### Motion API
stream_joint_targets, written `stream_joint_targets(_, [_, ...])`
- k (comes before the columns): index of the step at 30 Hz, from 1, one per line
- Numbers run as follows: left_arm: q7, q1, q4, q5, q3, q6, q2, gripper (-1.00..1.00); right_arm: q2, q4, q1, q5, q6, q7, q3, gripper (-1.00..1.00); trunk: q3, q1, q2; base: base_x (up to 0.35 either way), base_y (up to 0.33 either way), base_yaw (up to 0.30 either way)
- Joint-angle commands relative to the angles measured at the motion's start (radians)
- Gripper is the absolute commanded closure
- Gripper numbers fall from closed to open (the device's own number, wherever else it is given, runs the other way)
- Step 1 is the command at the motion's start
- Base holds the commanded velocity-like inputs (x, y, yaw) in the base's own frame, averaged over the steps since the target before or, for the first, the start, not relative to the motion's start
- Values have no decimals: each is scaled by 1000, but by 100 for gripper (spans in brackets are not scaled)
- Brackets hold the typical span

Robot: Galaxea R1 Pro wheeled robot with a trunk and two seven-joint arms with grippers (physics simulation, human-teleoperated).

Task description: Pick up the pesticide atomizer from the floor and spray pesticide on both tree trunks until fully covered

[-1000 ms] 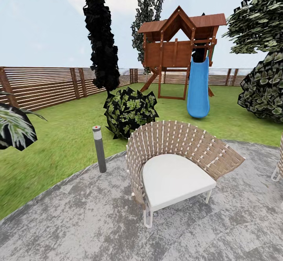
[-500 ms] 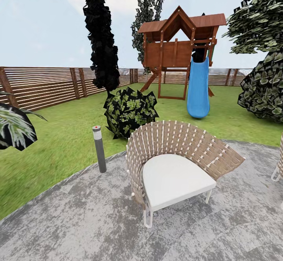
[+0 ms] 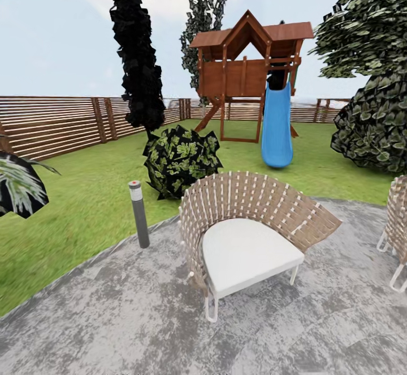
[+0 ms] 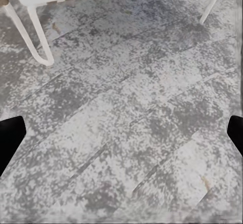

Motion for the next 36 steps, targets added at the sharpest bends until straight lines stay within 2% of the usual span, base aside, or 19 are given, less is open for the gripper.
stream_joint_targets(1, [0, 0, 1, -2, 2, -3, 0, -100, 0, 1, -1, 0, -3, 0, 0, -100, -1, 0, -1, -224, 253, -270])
stream_joint_targets(29, [0, 2, -3, -10, 1, -8, 6, -100, 0, 1, -1, 0, -3, -2, -1, -100, -33, 0, -1, -178, 277, -220])
stream_joint_targets(36, [0, 1, -1, -12, 1, -113, 7, -100, 0, 2, -1, 0, -3, -2, -2, -100, -41, 0, -1, -139, 293, -209])
